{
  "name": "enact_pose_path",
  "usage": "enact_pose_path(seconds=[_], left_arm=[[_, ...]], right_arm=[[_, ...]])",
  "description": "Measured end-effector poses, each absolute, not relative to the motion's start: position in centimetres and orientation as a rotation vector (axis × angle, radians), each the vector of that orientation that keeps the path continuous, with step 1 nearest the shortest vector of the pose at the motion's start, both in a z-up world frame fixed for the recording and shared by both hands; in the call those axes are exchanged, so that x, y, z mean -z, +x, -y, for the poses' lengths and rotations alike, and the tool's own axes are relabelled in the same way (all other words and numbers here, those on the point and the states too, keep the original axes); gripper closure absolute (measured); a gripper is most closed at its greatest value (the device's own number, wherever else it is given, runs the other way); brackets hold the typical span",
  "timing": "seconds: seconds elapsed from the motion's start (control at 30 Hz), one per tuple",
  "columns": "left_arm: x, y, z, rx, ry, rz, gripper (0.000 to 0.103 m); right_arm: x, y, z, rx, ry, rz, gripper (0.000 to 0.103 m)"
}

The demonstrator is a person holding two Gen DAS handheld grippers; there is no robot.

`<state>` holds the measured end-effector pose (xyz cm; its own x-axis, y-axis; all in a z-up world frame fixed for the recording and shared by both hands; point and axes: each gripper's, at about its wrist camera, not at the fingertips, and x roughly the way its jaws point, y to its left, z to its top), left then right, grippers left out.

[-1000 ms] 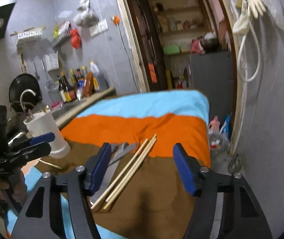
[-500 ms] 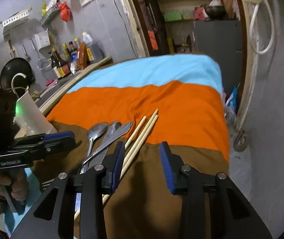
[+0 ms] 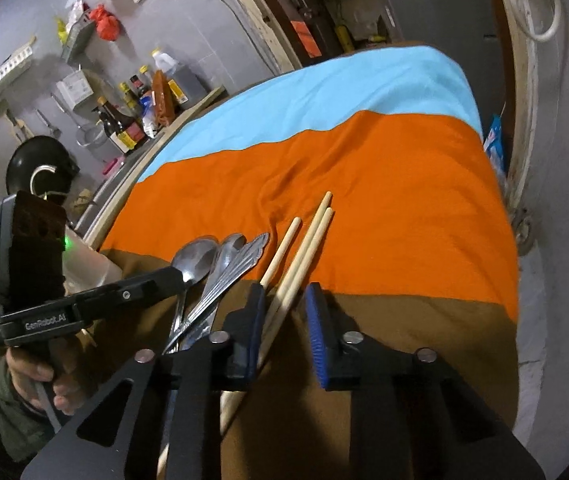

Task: Organize utensils
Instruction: 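Grasp a silver knife with the left gripper while the right gripper grasps a chopstick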

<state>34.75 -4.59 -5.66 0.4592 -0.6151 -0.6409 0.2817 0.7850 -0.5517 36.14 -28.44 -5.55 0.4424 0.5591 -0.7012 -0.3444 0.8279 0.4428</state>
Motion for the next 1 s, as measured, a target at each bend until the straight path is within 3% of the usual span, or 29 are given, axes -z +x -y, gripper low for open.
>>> enact_pose_path(seconds=[0.03, 0.23, 1.0], left_arm=[[5.7, 34.8, 4.5, 0.564, -0.394, -0.944, 0.089], [5.9, 35.4, 4.5, 0.587, -0.439, -0.951, 0.095], [3.8, 33.4, 6.2, 0.614, -0.376, -0.861, 0.101]], right_arm=[[5.5, 36.2, 28.4, -0.573, 0.256, -0.967, 0.089], [5.7, 36.4, 29.4, -0.609, 0.355, -1.004, 0.096], [5.0, 34.1, 30.8, -0.620, 0.414, -0.937, 0.099]])
